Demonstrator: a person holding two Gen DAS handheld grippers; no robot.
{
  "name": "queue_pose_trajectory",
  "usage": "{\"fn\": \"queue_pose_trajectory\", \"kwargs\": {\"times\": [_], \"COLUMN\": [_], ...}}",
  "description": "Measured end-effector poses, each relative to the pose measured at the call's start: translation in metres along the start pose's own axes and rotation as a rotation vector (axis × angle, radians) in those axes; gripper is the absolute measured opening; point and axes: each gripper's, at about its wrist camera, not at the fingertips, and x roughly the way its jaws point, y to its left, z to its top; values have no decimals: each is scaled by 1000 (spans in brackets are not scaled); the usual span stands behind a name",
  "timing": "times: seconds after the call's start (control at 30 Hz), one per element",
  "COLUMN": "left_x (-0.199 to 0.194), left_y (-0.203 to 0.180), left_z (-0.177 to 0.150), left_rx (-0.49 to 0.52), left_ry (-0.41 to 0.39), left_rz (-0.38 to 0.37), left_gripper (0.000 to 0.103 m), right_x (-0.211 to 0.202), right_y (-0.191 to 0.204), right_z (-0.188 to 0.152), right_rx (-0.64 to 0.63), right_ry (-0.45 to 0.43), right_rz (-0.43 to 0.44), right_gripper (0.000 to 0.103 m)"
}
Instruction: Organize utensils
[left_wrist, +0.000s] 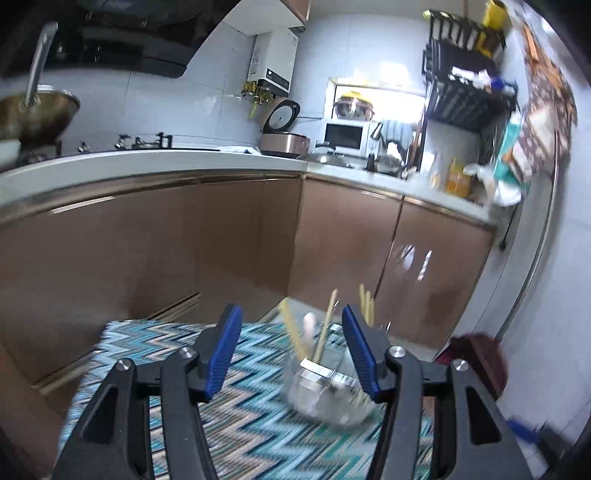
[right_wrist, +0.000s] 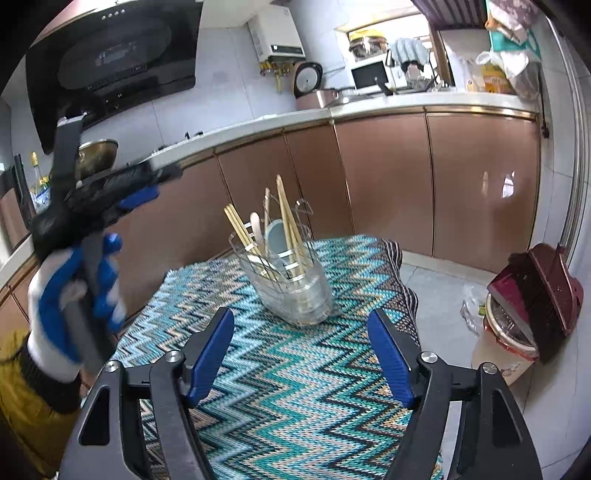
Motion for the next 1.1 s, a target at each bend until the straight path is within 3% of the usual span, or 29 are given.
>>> {"fn": "queue_pose_trajectory", "kwargs": {"times": [0.27,0.53,0.83,1.1], "left_x": [-86,-144,-188,-211], "left_y": [21,33,48,51], "left_z": [-7,-12,-26,-35], "left_rx": [54,72,76,84], "left_ry": [-35,-90,-148,-161], "left_rz": [116,237,282,276], "left_gripper": [64,69,70,70], "right_x": [-32,-62,-89,-110], "right_y": [41,76,105,115], "right_z": [12,15,15,14], "right_rx": [-48,-82,-145,-165], "right_ry": [-89,-144,-198,-245], "right_rz": [-71,-118,-155,-193], "right_gripper": [101,103,103,103]}}
